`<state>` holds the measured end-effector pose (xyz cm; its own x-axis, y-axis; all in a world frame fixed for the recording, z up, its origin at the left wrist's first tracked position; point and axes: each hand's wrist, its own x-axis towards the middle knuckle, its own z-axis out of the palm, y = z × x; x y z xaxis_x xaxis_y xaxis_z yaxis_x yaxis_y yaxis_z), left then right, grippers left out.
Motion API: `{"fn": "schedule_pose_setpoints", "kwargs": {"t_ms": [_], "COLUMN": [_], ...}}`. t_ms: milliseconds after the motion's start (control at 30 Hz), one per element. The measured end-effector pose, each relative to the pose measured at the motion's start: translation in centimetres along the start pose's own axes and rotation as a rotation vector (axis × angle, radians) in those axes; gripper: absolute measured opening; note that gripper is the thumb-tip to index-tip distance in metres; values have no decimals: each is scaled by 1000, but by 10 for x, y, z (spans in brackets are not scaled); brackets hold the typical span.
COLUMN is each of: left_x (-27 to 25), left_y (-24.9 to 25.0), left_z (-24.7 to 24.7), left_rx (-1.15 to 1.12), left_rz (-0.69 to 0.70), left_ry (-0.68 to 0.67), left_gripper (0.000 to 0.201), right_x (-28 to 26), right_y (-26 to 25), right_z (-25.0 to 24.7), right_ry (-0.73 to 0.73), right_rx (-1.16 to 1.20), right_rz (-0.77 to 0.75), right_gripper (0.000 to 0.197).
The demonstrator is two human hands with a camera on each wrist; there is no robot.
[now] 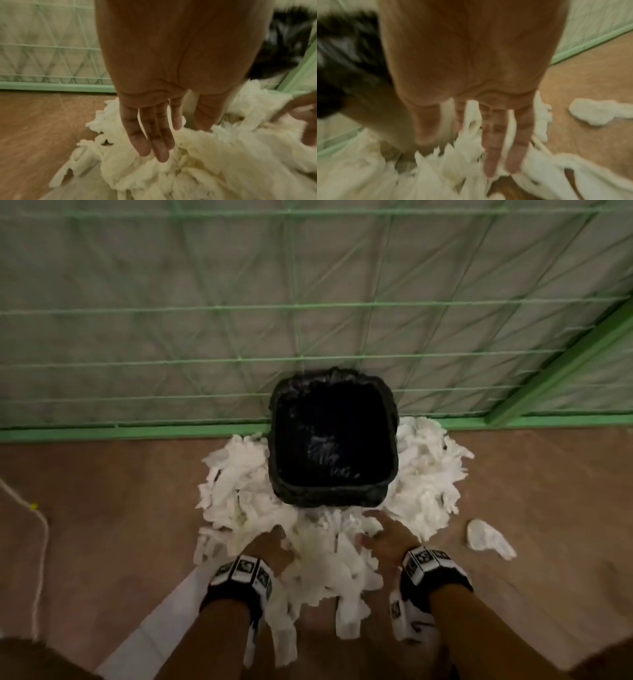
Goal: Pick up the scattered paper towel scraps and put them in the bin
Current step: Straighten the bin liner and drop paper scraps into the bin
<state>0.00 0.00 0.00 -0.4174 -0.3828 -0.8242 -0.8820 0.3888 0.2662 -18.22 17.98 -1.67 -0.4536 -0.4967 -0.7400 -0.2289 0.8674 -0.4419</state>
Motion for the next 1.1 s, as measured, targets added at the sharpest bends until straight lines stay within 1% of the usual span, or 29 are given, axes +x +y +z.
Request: {"fn": "schedule_pose_setpoints", "kwargs": {"t_ms": [33, 100, 167, 200, 233, 267, 300, 333, 367, 400, 533, 567, 633, 667, 733, 800, 867, 933, 967, 1000, 1033, 1067, 1100], "left_x": [10, 32, 46, 48, 52, 53, 54, 54, 54, 53, 50, 47, 42, 39, 28, 18, 14, 12, 11, 12, 10, 10, 8], "left_y": [0, 0, 2, 3, 1, 2, 1, -1, -3, -5, -13, -13, -15, -16, -19, -21, -24, -23, -23, -24, -22, -23, -21], "left_z": [10, 28, 48, 57, 66, 70, 73, 75, 74, 73, 58, 53, 44, 41, 36, 31, 27, 26, 26, 25, 24, 22, 17], "left_rx": [-47, -149, -153, -126, -97, -64, -48, -48, -62, -78, -176, -205, -293, -354, -535, -679, -690, -654, -658, -667, -677, -692, -710], "left_rz": [9, 44, 92, 104, 124, 151, 182, 203, 221, 226, 217, 217, 233, 244, 273, 325, 340, 334, 326, 307, 291, 269, 249], "left_ry": [24, 68, 104, 113, 138, 177, 213, 238, 256, 268, 298, 308, 359, 385, 408, 452, 504, 606, 651, 677, 681, 648, 579], "left_gripper": [69, 75, 80, 78, 70, 57, 43, 30, 23, 23, 37, 37, 30, 29, 37, 42, 40, 28, 20, 17, 19, 19, 17], "right_x": [7, 21, 30, 33, 35, 37, 37, 37, 36, 35, 27, 26, 23, 21, 16, 11, 7, 3, 1, -1, -3, -4, -8], "right_y": [1, -1, -1, -1, 0, 0, -1, -2, -3, -4, -12, -14, -18, -17, -16, -16, -13, -10, -9, -7, -7, -7, -9], "right_z": [14, 36, 57, 65, 69, 70, 72, 72, 72, 70, 56, 52, 44, 40, 34, 26, 18, 10, 6, 2, -3, -8, -13], "right_ry": [30, 49, 49, 51, 62, 76, 98, 125, 160, 195, 275, 286, 308, 319, 324, 316, 304, 303, 302, 299, 303, 299, 275], "right_rx": [51, 12, -51, -93, -127, -142, -136, -119, -91, -63, 131, 199, 313, 338, 326, 332, 330, 347, 393, 413, 403, 346, 292], "right_rz": [-52, -104, -134, -152, -168, -185, -191, -189, -183, -179, -82, -62, -36, -35, -56, -57, -71, -62, -52, -34, -18, 6, 26], "right_gripper": [63, 62, 51, 40, 27, 17, 14, 15, 15, 16, 19, 24, 33, 33, 32, 37, 31, 23, 24, 27, 26, 19, 11]}}
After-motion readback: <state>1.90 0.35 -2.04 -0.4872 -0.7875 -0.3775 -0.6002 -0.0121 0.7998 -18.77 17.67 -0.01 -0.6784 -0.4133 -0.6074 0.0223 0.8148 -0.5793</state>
